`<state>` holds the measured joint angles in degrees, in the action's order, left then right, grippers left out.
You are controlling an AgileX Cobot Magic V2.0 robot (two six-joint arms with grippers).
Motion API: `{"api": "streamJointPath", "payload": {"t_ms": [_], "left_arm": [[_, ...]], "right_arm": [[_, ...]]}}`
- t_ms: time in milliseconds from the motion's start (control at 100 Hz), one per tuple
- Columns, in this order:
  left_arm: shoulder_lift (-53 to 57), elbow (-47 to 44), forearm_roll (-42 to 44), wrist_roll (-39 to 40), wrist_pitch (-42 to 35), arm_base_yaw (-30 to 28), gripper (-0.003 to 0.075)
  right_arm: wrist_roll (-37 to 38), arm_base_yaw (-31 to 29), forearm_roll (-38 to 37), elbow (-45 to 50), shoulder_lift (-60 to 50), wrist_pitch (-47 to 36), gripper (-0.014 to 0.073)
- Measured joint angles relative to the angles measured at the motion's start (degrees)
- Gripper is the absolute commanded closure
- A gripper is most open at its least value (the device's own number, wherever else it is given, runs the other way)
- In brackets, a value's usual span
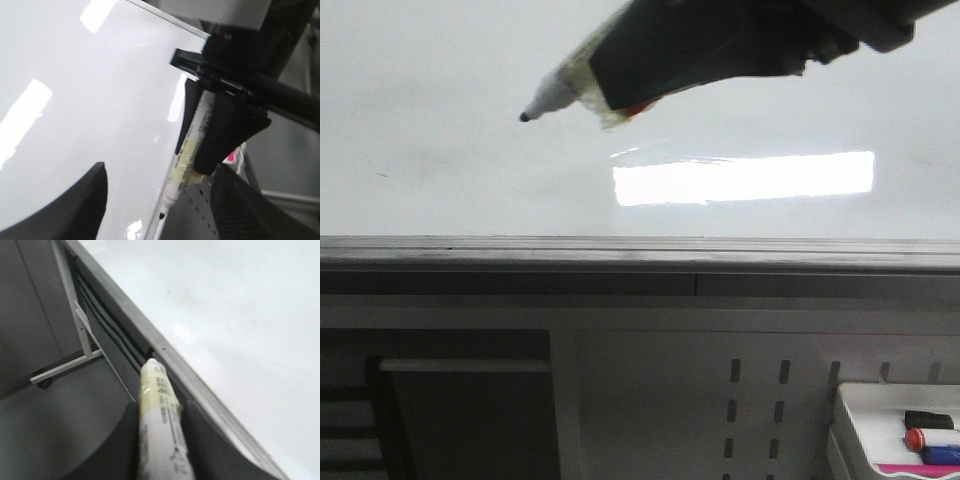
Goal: Write number 4 on whiteboard
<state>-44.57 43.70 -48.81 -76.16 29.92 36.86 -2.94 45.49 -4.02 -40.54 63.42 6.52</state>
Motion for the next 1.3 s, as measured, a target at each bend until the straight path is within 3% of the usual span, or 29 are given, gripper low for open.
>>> {"api": "streamJointPath", "payload": {"t_ms": [150,290,540,730,1300], "left_arm": [[12.3,-7.2,-0.6,11.5,-10.0,0.0,0.0542],[21.8,-15.3,-1.0,16.7,-12.0,0.0,0.0743],[30.0,-23.5,-6.6,18.0,-16.9,0.0,0.0741],[30.4,-24.0,-8.1,18.1,-18.8,0.0,0.0741],[30.4,-24.0,-9.1,18.1,-19.0,0.0,0.0741]], "right_arm": [[0.0,-5.5,-3.3,0.0,0.1,-2.1,0.0655],[0.0,-10.7,-6.5,0.0,1.8,-6.5,0.0655],[0.0,-16.5,-7.1,-4.3,7.9,-7.7,0.0654],[0.0,-16.7,-7.1,-8.4,11.5,-6.5,0.0652],[0.0,-18.1,-6.9,-9.1,14.8,-4.0,0.0637]]}}
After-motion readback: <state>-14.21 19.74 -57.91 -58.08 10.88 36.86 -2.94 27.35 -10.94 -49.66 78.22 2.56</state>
